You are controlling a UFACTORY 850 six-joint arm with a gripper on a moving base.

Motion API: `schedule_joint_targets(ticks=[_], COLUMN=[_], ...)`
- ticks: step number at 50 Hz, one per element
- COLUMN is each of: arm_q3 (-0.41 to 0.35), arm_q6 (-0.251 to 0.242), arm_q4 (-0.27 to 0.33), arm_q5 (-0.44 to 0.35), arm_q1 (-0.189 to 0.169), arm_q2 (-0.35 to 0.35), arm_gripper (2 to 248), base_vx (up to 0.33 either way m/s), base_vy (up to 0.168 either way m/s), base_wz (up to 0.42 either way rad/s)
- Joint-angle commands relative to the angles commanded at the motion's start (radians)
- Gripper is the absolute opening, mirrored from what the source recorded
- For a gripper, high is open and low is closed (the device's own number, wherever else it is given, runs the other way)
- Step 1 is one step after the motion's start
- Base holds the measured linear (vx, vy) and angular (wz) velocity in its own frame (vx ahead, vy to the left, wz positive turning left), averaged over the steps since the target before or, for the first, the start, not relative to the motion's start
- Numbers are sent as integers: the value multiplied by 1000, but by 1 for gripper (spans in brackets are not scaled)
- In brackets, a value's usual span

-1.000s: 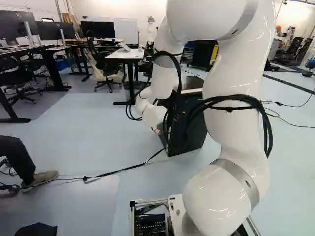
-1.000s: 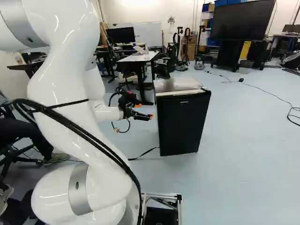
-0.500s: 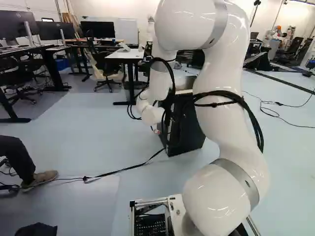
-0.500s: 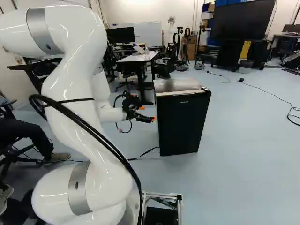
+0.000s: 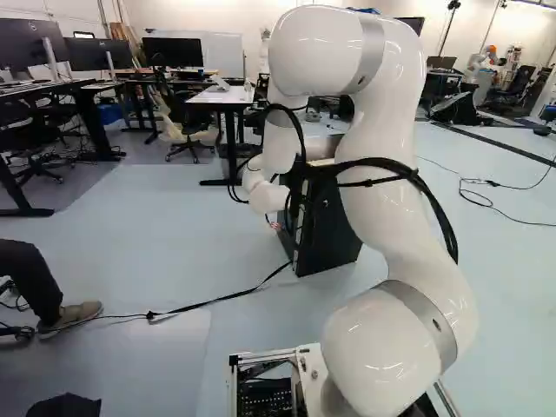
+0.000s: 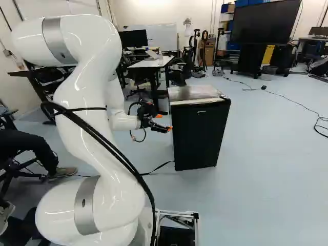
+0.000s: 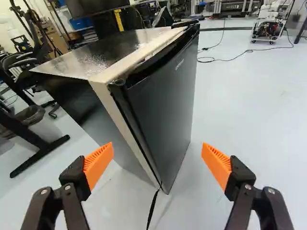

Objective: Open the fridge door

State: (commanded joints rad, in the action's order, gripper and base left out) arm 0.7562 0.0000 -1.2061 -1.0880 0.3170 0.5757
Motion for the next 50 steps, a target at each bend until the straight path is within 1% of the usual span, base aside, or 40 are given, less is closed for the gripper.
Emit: schedule_joint_targets(ticks=[23, 50], arm_q3=[50, 106], arm_q6=[0, 0], arm_q4=[-48, -105], arm_q5=[0, 0], arm_q1=[-23, -34], arm_q2=[30, 63], arm_gripper=[247, 247], base_vx=[0, 0], base_vy=[0, 0], base_wz=[0, 0])
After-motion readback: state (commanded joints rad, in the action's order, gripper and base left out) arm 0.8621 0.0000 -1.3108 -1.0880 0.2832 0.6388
